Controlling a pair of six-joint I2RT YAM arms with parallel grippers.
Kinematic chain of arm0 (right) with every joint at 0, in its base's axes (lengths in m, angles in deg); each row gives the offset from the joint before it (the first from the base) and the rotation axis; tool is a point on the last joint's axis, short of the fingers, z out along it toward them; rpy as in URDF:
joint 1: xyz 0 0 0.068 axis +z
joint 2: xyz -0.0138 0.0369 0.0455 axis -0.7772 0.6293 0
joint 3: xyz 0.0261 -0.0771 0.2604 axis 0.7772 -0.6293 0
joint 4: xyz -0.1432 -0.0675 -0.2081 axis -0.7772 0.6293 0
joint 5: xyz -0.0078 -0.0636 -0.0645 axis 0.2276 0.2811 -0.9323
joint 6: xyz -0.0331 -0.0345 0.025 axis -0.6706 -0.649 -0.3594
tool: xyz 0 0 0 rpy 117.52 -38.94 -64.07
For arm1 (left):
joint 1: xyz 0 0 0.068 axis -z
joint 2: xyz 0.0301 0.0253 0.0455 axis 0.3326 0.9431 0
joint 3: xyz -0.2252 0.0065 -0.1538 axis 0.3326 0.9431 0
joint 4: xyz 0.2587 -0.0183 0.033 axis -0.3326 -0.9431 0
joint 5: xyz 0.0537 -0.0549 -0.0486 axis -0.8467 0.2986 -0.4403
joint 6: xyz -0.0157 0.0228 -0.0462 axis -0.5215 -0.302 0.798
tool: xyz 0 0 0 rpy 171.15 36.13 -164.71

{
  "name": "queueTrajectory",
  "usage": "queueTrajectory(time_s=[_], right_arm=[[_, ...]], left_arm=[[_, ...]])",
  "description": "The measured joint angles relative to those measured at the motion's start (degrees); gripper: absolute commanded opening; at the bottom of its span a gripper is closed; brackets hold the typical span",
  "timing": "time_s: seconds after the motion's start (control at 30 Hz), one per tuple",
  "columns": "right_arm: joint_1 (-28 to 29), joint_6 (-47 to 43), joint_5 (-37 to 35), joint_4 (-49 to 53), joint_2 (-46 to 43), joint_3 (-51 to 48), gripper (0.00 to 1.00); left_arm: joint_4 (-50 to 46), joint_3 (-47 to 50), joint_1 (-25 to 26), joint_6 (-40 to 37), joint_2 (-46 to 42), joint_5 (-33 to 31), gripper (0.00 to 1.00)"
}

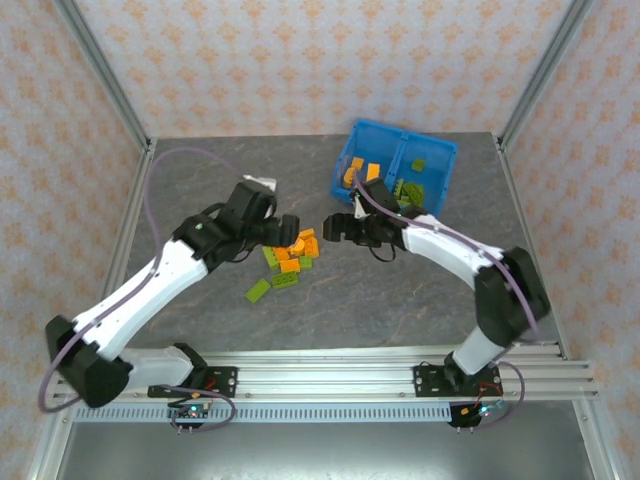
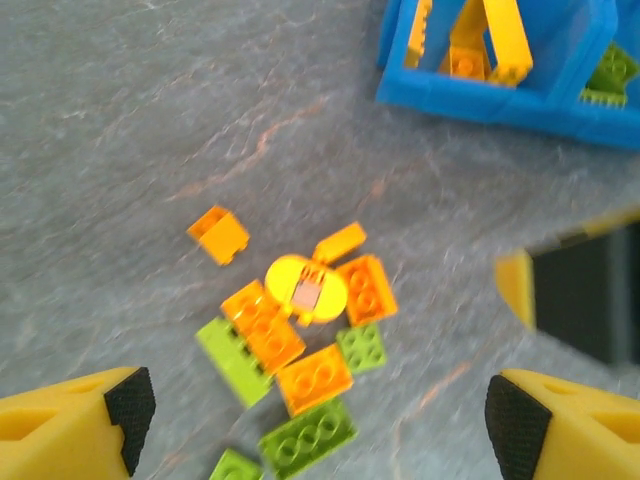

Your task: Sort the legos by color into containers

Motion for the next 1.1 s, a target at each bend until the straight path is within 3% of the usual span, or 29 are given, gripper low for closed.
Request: queueTrajectory(time_s=[0.13, 0.27, 0.63, 0.93, 1.1], right_arm=[[1.05, 1.38, 2.05, -2.27, 8.9, 4.52, 0.84], [2.14, 2.1, 3.19, -3.21, 14.23, 7.23, 0.69], [2.8, 3.37, 5.6, -3.74, 19.06, 7.87, 0.58], [3.98, 4.59, 6.51, -3.23, 21.0, 9.4, 0.28], [4.04, 4.83, 5.49, -3.19, 20.81, 9.7, 0.23]], left_arm=[[-2.14, 4.92, 0.0, -5.25, -11.45, 1.22, 1.0], [-1.44, 11.8, 0.0, -11.21, -18.62, 3.63, 1.0], [0.04, 18.73, 0.0, -24.41, -18.58, 12.98, 1.0], [0.04, 20.11, 0.0, -28.85, -19.02, 15.85, 1.0], [0.04, 20.13, 0.0, -29.2, -18.8, 15.85, 1.0]])
